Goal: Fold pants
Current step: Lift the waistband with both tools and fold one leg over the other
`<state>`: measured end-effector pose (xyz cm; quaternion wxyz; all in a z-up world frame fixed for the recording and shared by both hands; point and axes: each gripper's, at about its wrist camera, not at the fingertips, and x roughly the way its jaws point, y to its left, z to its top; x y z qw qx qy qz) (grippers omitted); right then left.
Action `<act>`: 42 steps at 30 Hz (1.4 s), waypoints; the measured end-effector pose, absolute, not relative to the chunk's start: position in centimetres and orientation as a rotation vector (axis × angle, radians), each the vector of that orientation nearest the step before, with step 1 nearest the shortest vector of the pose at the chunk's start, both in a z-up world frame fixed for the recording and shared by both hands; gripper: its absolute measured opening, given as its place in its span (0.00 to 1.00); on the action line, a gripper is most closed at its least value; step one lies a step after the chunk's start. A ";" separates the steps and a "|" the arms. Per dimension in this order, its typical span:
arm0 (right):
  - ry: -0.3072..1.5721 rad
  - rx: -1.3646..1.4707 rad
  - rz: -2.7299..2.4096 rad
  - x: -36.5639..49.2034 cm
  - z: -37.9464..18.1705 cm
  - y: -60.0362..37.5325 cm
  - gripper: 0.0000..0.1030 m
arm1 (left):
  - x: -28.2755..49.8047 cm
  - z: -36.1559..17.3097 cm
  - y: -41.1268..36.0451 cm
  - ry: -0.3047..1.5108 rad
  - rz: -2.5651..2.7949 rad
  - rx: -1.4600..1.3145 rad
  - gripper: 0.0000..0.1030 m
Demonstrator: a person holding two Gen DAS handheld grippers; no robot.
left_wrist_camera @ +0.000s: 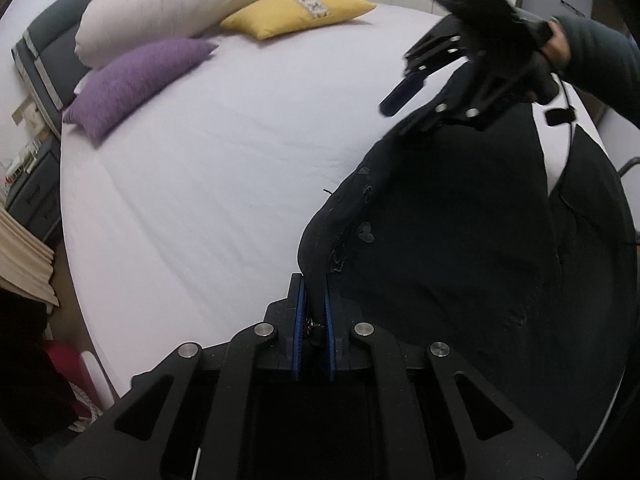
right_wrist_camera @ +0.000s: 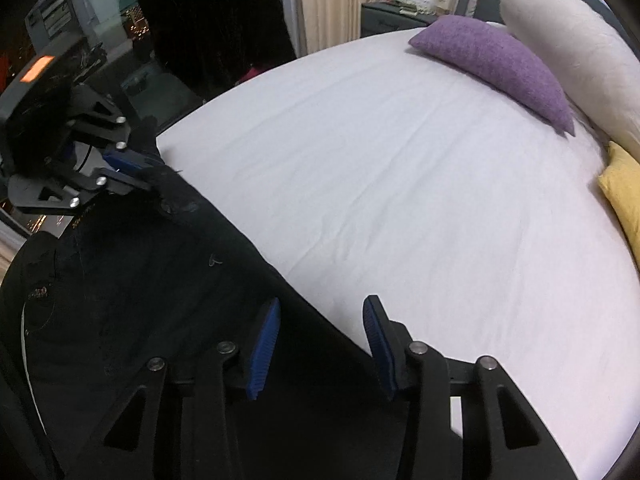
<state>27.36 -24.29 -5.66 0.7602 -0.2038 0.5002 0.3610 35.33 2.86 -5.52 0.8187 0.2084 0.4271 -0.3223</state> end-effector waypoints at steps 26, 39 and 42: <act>1.066 -0.600 0.800 23.7 -2.9 -22.8 0.06 | 28.8 -3.4 2.6 0.829 -0.680 0.434 0.07; 1.061 -0.352 0.797 17.4 -2.2 -20.9 0.04 | 20.6 -1.3 3.7 0.810 -0.724 0.431 0.07; 1.090 -0.316 0.816 16.1 -2.1 -20.7 0.04 | 18.4 -1.1 4.3 0.803 -0.742 0.442 0.07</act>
